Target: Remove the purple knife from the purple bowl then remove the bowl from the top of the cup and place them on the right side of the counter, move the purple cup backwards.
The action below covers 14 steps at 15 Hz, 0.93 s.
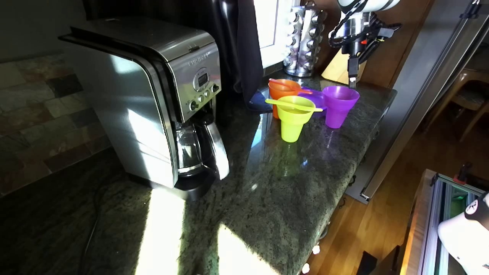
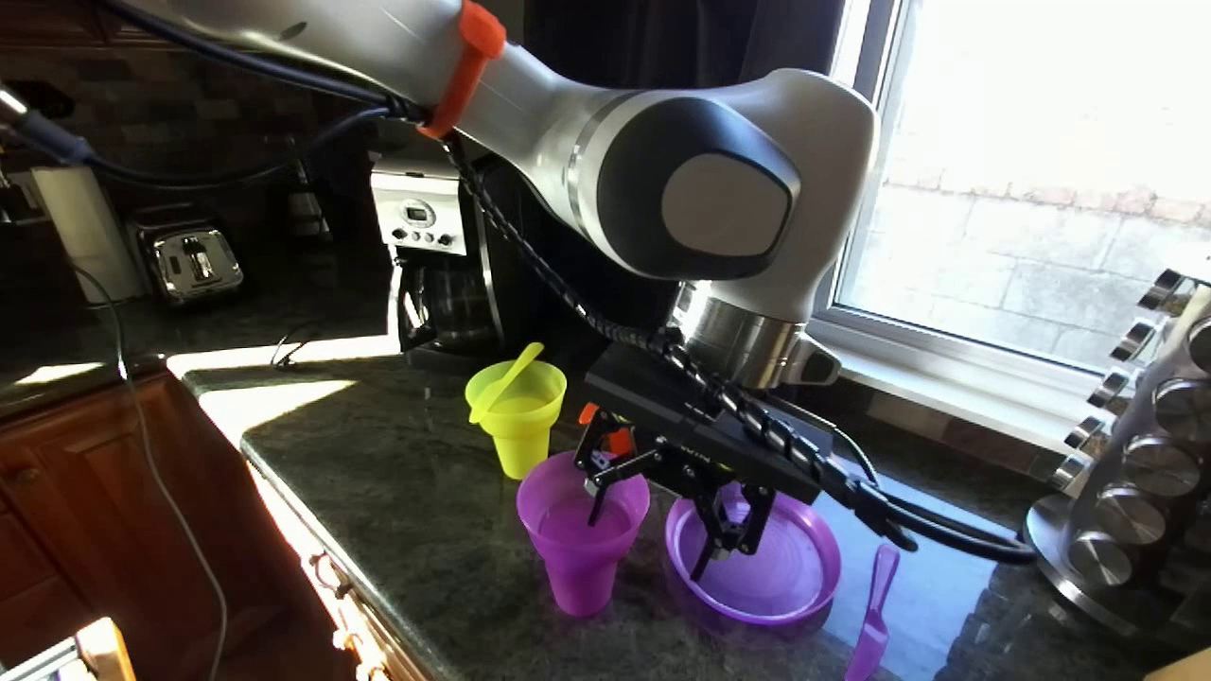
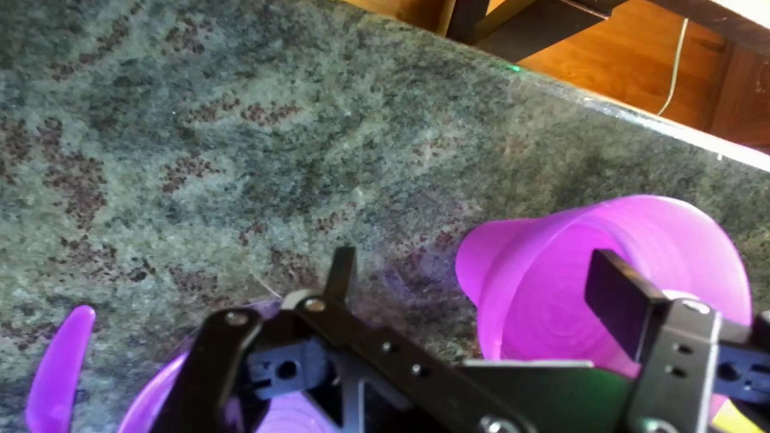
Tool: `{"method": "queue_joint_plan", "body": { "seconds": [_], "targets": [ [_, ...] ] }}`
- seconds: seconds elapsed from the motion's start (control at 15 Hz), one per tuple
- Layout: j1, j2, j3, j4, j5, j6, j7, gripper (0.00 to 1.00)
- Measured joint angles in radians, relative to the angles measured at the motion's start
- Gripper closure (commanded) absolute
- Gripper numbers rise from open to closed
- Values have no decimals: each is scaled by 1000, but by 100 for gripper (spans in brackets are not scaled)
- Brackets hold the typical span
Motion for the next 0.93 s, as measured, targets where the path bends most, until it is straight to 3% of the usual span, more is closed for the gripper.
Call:
{"method": "queue_joint_plan", "body": {
  "seconds": [0.07,0.67,0.93],
  "targets": [
    [2,-9,0,-17,10,12,-17,32],
    [27,-44,-2,-74,74,34,-93,99],
    [33,-50,-5,-74,93,34,-95,99]
  ]
}}
